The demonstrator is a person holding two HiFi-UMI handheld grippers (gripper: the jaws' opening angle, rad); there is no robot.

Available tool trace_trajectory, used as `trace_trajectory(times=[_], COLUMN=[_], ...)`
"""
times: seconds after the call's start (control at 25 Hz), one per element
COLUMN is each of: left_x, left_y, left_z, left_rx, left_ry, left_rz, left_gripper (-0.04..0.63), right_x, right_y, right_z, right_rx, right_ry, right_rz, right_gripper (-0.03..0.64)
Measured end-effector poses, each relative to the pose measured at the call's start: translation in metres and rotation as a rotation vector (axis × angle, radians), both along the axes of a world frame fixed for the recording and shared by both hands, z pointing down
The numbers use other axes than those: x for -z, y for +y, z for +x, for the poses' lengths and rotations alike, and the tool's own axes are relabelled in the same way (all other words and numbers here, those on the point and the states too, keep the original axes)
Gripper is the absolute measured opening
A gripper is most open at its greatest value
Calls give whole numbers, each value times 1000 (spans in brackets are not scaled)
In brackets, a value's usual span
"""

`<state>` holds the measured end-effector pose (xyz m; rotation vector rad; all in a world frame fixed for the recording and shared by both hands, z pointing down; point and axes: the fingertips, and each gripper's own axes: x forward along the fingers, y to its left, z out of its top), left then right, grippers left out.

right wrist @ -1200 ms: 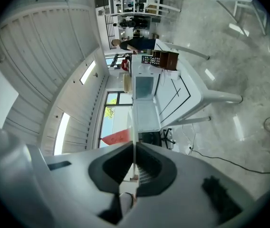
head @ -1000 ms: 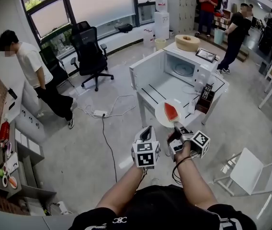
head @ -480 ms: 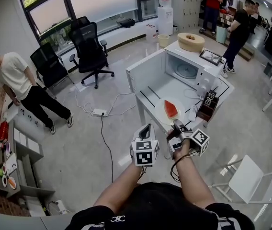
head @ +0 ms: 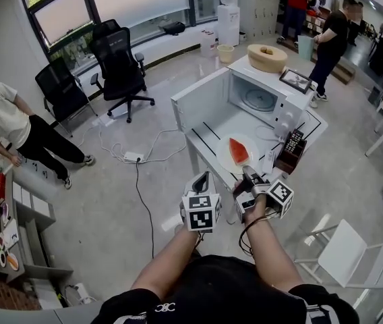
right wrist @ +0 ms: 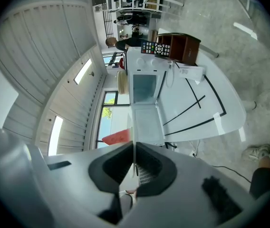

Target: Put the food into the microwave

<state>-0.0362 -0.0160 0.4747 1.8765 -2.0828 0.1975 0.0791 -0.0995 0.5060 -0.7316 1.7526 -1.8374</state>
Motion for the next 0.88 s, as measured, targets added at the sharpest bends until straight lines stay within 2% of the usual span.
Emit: trace_trajectory(times=[0.32,0.88], left_x=[9,-2], left_y=[-44,-145], left_z=[-11,-40], left_rx=[-40,-151], left_ry=[15,27], left_rz=[38,15], left_gripper=[8,8], right_x=[-3,-8], right_y=[-33,-125], right_z=[-9,-35], right_rx=[-27,-131], right_ry=[11,24], right_rz=[-9,-12], right_gripper=[18,18])
